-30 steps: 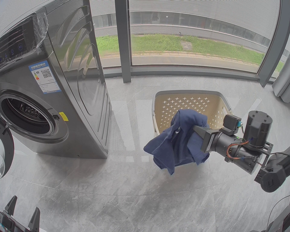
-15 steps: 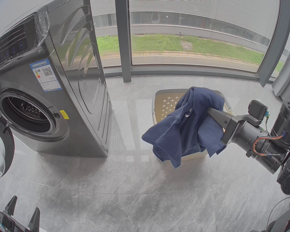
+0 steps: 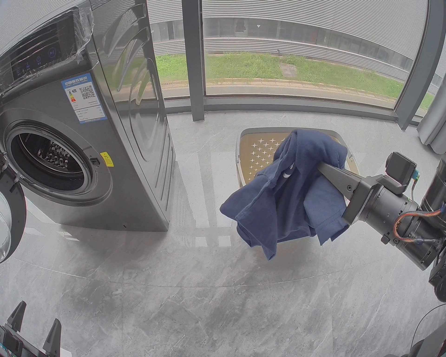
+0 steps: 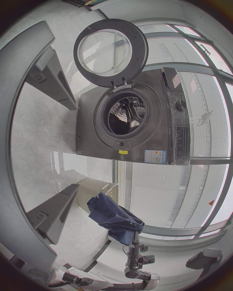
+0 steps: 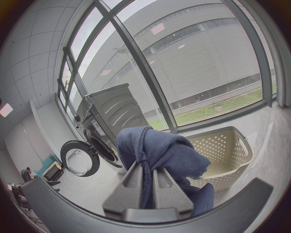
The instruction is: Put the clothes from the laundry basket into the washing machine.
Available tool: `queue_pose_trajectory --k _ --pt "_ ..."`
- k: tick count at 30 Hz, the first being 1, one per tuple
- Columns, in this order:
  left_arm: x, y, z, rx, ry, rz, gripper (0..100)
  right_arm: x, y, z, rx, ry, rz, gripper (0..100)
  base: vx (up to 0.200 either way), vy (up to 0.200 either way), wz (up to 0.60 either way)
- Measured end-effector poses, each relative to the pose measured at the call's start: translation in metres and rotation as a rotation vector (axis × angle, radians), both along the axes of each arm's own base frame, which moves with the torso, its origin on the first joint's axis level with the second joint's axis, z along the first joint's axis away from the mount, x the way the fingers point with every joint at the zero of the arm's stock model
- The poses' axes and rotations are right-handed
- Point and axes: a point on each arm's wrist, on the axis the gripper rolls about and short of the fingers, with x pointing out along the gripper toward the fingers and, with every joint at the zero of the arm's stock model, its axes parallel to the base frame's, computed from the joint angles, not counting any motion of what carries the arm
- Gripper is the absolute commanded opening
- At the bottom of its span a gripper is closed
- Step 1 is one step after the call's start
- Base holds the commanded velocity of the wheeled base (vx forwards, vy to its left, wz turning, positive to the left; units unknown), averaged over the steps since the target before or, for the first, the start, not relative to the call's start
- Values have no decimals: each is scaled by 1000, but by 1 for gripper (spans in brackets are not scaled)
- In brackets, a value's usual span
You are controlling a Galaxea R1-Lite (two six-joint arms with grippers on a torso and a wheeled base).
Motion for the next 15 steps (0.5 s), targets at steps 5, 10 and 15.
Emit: queue_pose_trajectory --k 5,10,15 --pt "0 0 0 -3 0 0 100 -1 1 0 1 1 5 0 0 200 0" --pt "0 0 0 -10 0 0 100 -2 2 0 0 0 13 0 0 200 0" --pt "0 0 0 -11 -1 0 100 -2 2 0 -1 1 15 0 0 200 0"
